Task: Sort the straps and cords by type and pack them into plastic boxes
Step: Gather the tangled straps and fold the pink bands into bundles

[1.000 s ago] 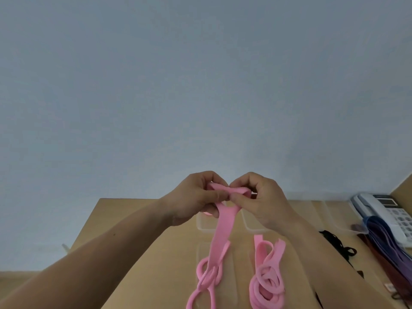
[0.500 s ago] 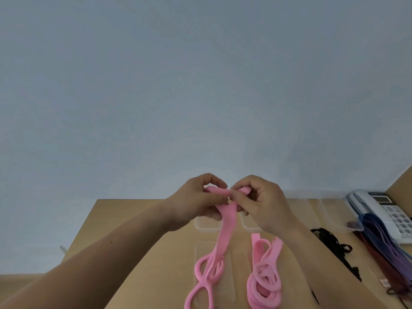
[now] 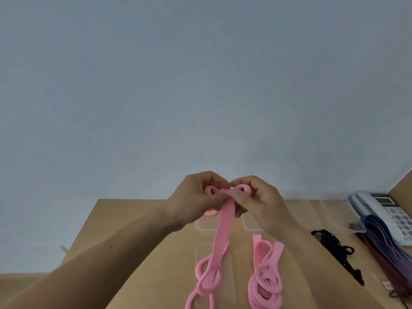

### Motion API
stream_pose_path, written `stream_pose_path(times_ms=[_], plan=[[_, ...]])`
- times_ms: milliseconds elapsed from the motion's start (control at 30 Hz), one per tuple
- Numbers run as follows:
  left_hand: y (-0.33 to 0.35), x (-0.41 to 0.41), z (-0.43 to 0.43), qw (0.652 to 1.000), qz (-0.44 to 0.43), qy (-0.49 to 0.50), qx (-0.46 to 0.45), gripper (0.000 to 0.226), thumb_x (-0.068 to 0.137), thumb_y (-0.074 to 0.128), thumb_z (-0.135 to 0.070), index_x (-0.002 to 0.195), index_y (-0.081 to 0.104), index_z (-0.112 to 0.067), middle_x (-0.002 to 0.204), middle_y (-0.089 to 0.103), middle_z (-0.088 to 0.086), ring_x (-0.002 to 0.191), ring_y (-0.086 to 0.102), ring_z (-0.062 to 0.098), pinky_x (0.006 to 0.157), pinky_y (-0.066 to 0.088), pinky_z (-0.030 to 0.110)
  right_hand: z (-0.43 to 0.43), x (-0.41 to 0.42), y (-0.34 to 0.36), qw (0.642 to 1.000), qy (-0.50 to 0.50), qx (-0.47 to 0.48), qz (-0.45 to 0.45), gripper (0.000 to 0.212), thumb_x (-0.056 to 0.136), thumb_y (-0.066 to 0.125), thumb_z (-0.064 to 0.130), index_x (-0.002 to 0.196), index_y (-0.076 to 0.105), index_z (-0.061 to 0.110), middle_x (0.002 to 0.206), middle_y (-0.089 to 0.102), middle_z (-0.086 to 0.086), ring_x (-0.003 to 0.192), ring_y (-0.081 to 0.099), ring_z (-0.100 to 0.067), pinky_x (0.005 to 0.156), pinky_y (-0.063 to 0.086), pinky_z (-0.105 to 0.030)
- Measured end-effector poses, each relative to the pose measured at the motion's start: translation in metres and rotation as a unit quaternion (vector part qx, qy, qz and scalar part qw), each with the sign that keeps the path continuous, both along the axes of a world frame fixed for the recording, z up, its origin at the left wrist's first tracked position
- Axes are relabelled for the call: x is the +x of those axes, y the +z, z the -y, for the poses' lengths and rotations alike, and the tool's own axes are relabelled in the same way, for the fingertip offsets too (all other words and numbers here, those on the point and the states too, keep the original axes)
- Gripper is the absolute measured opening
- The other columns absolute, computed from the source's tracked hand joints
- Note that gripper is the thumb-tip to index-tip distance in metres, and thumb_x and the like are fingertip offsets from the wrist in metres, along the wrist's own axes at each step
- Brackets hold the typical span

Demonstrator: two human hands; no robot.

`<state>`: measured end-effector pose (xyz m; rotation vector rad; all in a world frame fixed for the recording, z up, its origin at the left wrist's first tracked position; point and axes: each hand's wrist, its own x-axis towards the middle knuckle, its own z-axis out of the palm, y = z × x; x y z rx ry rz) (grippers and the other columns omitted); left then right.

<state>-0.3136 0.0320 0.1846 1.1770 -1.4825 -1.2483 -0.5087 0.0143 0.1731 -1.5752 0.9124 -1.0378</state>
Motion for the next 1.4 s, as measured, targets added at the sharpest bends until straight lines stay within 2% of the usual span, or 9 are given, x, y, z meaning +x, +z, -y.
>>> stream_pose_path(times_ms=[100,233,433,600,767,967,1100,1233,1400], plan=[[-0.003,0.001,0.001,0.998,0.056,0.011,-0.008,0.039,0.079,0.076,-0.023,0.115,0.063,-0.023,0.093,0.073,0.0,0.081,0.071,0.017,0.079,0.059,0.031,0.002,-0.002,-0.001,0.999,-0.012,-0.031,-0.041,0.01,0.09,0.069,0.012,0.098,0.065,0.015,0.067,0.069,-0.006,0.055,0.065,-0.022,0.059,0.055,-0.029],[0.0,0.003,0.0,0.997,0.055,-0.025,0.037,0.021,0.091,0.07,-0.024,0.1,0.066,-0.005,0.089,0.076,0.007,0.079,0.073,0.025,0.072,0.059,0.032,0.003,-0.002,-0.002,0.998,-0.021,-0.06,-0.013,0.02,0.088,0.069,0.0,0.094,0.065,0.019,0.072,0.07,0.001,0.059,0.067,-0.02,0.062,0.056,-0.028],[0.009,0.005,-0.002,0.99,-0.036,-0.076,0.111,0.025,0.088,0.071,-0.025,0.095,0.064,-0.002,0.09,0.074,0.018,0.075,0.07,0.026,0.065,0.056,0.029,-0.001,0.002,-0.005,0.987,-0.035,-0.146,-0.064,0.026,0.085,0.069,0.01,0.09,0.063,0.035,0.086,0.069,0.012,0.075,0.067,-0.009,0.067,0.054,-0.018],[0.011,0.002,-0.005,0.98,-0.081,-0.074,0.168,0.026,0.087,0.068,-0.026,0.094,0.064,-0.002,0.089,0.073,0.019,0.072,0.068,0.025,0.063,0.055,0.028,-0.004,0.0,-0.007,0.977,-0.025,-0.192,-0.09,0.031,0.083,0.069,0.008,0.089,0.065,0.038,0.095,0.069,0.014,0.09,0.068,-0.014,0.077,0.055,-0.023],[0.007,-0.001,-0.008,0.98,-0.124,-0.028,0.154,0.017,0.085,0.073,-0.002,0.099,0.064,0.001,0.089,0.072,0.023,0.073,0.067,0.028,0.064,0.055,0.03,-0.009,-0.004,-0.001,0.995,0.003,-0.096,0.002,0.015,0.079,0.07,0.01,0.09,0.068,0.021,0.086,0.07,0.0,0.079,0.067,-0.017,0.072,0.055,-0.026],[0.007,-0.003,-0.011,0.997,-0.072,0.001,0.029,0.018,0.082,0.073,0.005,0.096,0.066,-0.003,0.079,0.07,0.014,0.068,0.064,0.028,0.063,0.054,0.03,-0.011,-0.004,0.009,0.999,0.008,-0.012,0.041,0.022,0.08,0.073,0.014,0.098,0.065,0.003,0.072,0.071,-0.007,0.06,0.063,-0.022,0.059,0.054,-0.028],[0.007,-0.003,-0.012,0.995,-0.082,-0.023,0.043,0.031,0.077,0.075,0.005,0.105,0.063,-0.003,0.093,0.07,0.021,0.078,0.069,0.031,0.069,0.056,0.031,-0.011,-0.003,0.01,0.999,0.0,-0.025,0.04,0.016,0.084,0.071,-0.002,0.095,0.067,0.007,0.07,0.069,0.005,0.058,0.061,-0.012,0.057,0.052,-0.022],[0.011,0.001,-0.012,0.988,-0.095,-0.053,0.107,0.024,0.078,0.076,0.0,0.098,0.064,-0.003,0.093,0.073,0.021,0.081,0.071,0.029,0.072,0.058,0.034,-0.013,-0.004,0.009,0.998,0.001,-0.046,0.034,0.024,0.082,0.072,-0.007,0.093,0.067,0.013,0.078,0.069,0.009,0.073,0.062,-0.008,0.07,0.053,-0.023],[0.016,0.005,-0.014,0.98,-0.104,-0.094,0.138,0.025,0.075,0.075,-0.002,0.096,0.062,-0.007,0.089,0.071,0.02,0.072,0.067,0.028,0.067,0.058,0.034,-0.015,-0.002,0.01,0.998,0.023,-0.057,0.025,0.026,0.075,0.073,0.009,0.087,0.069,0.032,0.082,0.064,0.004,0.078,0.058,-0.017,0.074,0.053,-0.027]])
